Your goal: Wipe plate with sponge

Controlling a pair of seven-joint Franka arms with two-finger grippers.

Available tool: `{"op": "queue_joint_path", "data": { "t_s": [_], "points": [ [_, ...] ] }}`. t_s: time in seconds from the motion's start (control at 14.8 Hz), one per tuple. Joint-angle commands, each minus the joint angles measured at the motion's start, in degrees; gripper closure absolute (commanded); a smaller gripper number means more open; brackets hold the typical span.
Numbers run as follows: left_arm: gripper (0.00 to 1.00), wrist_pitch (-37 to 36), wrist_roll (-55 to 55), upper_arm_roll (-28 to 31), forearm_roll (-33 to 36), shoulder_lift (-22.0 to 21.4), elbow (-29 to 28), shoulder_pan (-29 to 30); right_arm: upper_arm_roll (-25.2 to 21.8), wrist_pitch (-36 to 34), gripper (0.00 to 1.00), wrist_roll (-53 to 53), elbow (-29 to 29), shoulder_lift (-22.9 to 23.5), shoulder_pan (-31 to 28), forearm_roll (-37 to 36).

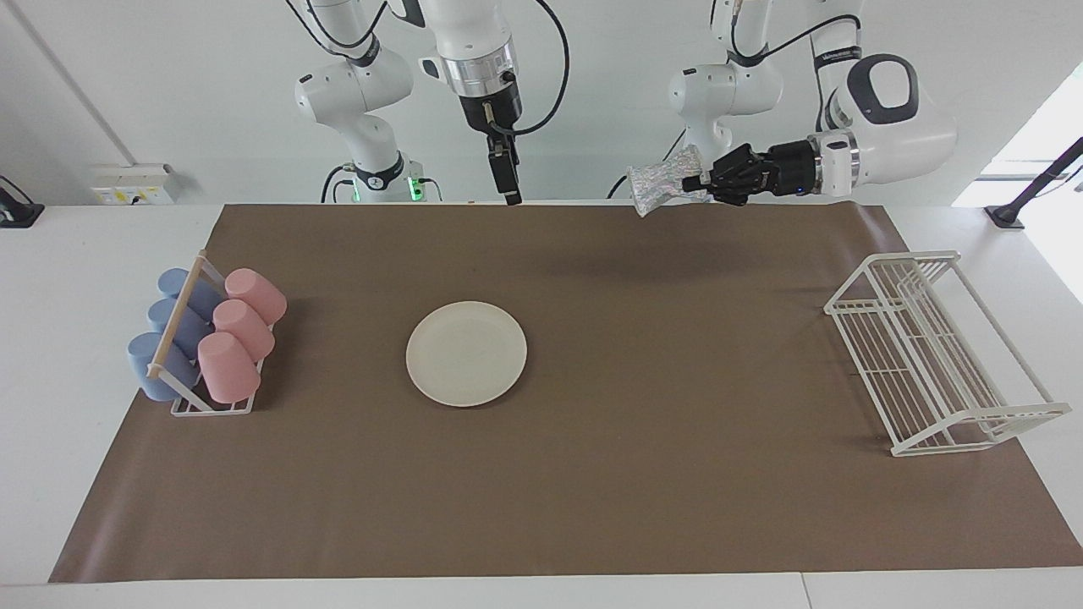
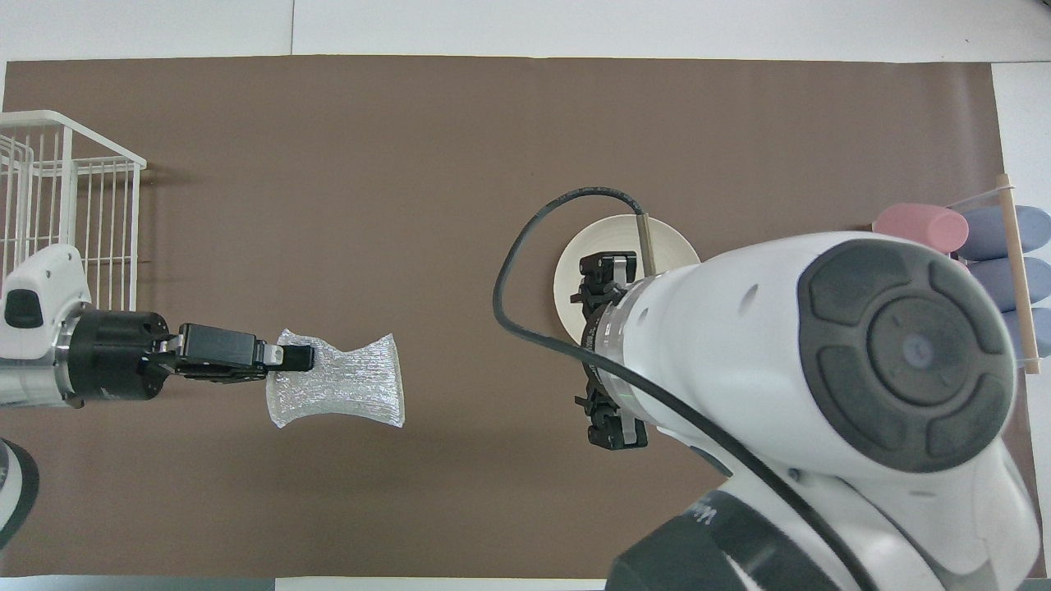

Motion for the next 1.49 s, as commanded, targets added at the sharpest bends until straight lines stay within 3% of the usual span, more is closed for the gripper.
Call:
{"op": "queue_joint_path", "data": {
  "t_s": [0.0,0.41,0.74,1.01,1.42],
  "points": [
    [1.00,7.70,5.83,0.41,-7.77,-8.60,-10.64,-5.51,-0.03,1.16,0.00,1.80,-1.29,-0.70,2.19,0.35],
    [1.00,14.66,10.58,0.24,-12.37,-10.63,-13.81,-14.22,0.15,0.29,0.00,3.12,-6.29,-3.86,9.23,0.35],
    [1.00,12.12,10.67,0.59,-12.55,-10.89,-13.89,-14.22,0.15,1.77,0.00,5.06,-9.11,-5.09,11.35,0.52],
    [1.00,11.23,10.75,0.68,-12.55,-11.15,-14.07,-14.31,0.23,12.48,0.00,5.14,-13.07,-5.80,11.52,0.52],
    [1.00,10.10,10.67,0.76,-12.37,-11.42,-14.33,-14.05,0.50,12.76,0.00,5.32,-14.21,-5.80,13.02,0.61]
  ]
}}
